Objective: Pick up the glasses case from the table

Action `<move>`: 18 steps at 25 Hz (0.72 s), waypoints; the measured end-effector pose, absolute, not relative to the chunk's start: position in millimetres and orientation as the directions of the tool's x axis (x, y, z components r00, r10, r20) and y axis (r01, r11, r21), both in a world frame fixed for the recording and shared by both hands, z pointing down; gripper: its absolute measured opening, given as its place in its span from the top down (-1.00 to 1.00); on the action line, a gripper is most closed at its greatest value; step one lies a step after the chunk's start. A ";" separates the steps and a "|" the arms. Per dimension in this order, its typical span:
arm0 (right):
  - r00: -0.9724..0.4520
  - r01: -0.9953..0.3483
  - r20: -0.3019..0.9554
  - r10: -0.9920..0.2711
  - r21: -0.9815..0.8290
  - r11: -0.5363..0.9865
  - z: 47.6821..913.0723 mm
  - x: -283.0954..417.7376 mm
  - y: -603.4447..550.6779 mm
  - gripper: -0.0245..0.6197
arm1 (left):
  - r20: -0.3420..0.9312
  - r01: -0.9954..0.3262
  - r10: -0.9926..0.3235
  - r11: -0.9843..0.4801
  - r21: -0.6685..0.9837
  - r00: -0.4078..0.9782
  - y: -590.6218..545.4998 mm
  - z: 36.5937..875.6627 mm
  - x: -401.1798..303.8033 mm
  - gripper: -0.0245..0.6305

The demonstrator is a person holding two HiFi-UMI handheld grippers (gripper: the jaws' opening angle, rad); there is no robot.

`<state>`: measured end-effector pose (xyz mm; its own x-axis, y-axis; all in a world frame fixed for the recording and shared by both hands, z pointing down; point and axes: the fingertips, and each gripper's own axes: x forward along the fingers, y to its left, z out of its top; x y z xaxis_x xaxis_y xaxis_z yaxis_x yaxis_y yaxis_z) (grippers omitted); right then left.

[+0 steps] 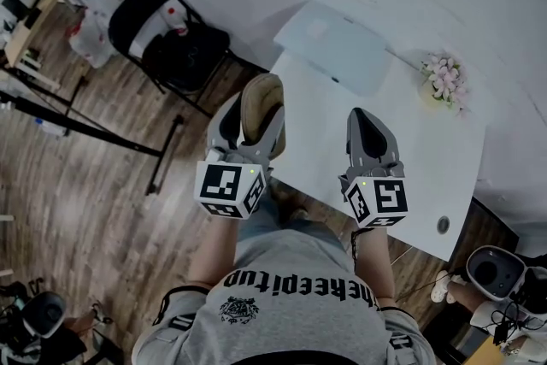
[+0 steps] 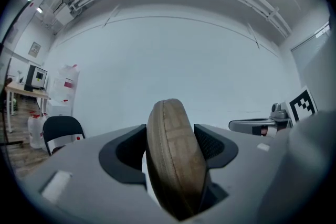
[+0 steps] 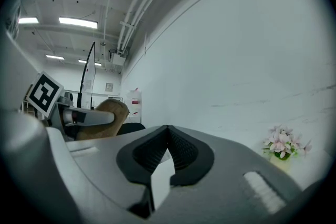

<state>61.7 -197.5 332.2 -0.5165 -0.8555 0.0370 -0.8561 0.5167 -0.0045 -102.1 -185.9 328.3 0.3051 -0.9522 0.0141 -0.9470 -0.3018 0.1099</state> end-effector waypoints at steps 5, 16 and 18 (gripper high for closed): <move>-0.530 -0.848 0.024 -0.847 0.001 0.531 327.2 63.5 -189.2 0.91 | -0.027 -0.955 -0.959 -0.284 0.086 0.283 -174.2 316.5 -101.2 0.00; -0.555 -0.832 -0.011 -0.832 0.006 0.555 320.0 73.3 -170.0 0.91 | -0.099 -0.965 -0.964 -0.255 0.067 0.247 -151.6 299.6 -96.1 0.00; -0.558 -0.830 -0.011 -0.830 0.009 0.558 319.8 74.6 -167.8 0.91 | -0.106 -0.966 -0.964 -0.251 0.063 0.244 -148.8 298.2 -95.0 0.00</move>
<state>74.6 -167.8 319.8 -0.5577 -0.8299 -0.0110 -0.8300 0.5577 0.0091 -95.0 -148.8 298.2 0.2438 -0.9641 -0.1056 -0.9659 -0.2512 0.0630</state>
